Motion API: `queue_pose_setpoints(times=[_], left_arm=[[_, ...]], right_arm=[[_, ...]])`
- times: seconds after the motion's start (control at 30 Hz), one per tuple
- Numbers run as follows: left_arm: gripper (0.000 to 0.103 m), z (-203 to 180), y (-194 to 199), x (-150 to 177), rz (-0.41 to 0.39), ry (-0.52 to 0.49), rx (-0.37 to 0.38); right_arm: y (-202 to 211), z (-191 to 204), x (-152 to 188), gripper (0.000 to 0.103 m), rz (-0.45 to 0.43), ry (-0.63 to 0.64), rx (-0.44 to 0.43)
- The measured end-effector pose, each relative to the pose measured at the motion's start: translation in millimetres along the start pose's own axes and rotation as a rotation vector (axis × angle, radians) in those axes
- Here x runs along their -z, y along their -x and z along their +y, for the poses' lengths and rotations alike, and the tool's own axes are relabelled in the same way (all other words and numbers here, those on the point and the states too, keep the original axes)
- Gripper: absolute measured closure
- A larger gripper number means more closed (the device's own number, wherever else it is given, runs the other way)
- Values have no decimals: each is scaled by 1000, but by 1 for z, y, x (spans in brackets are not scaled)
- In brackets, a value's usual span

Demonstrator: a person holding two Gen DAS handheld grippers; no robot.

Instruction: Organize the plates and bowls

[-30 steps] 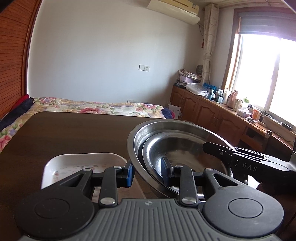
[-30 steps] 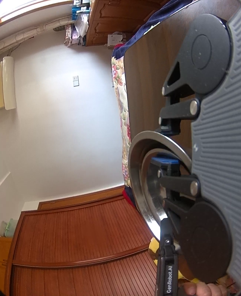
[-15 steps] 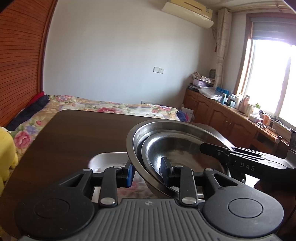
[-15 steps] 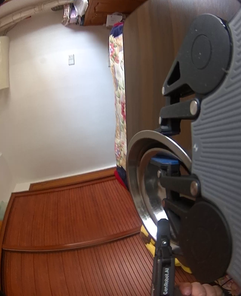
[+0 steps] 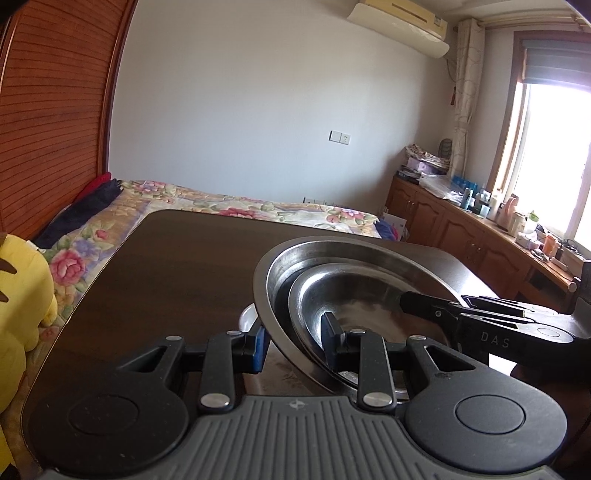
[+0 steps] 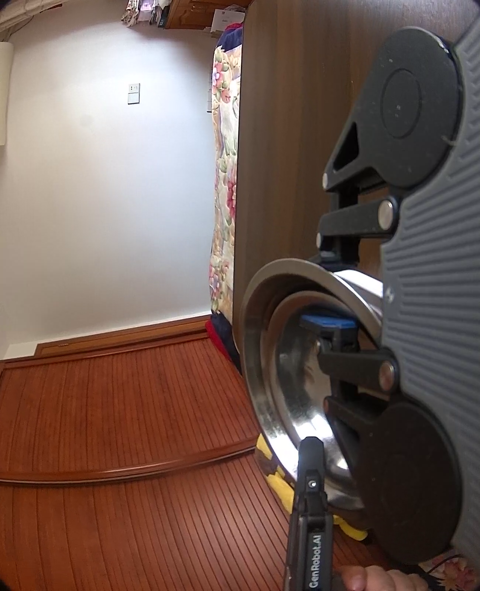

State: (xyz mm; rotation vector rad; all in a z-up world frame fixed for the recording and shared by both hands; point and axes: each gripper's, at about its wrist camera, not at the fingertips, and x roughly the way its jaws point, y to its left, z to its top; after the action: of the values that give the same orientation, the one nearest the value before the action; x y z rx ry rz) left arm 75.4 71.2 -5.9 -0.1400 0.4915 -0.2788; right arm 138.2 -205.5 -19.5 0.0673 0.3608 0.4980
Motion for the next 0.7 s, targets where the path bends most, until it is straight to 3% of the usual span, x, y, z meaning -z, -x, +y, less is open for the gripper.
queue_pose_setpoints(times=[0.7], left_arm=[[71,5,-7,7,35,10,-8]], right_arm=[[-13,10,7,74,43,2,-13]])
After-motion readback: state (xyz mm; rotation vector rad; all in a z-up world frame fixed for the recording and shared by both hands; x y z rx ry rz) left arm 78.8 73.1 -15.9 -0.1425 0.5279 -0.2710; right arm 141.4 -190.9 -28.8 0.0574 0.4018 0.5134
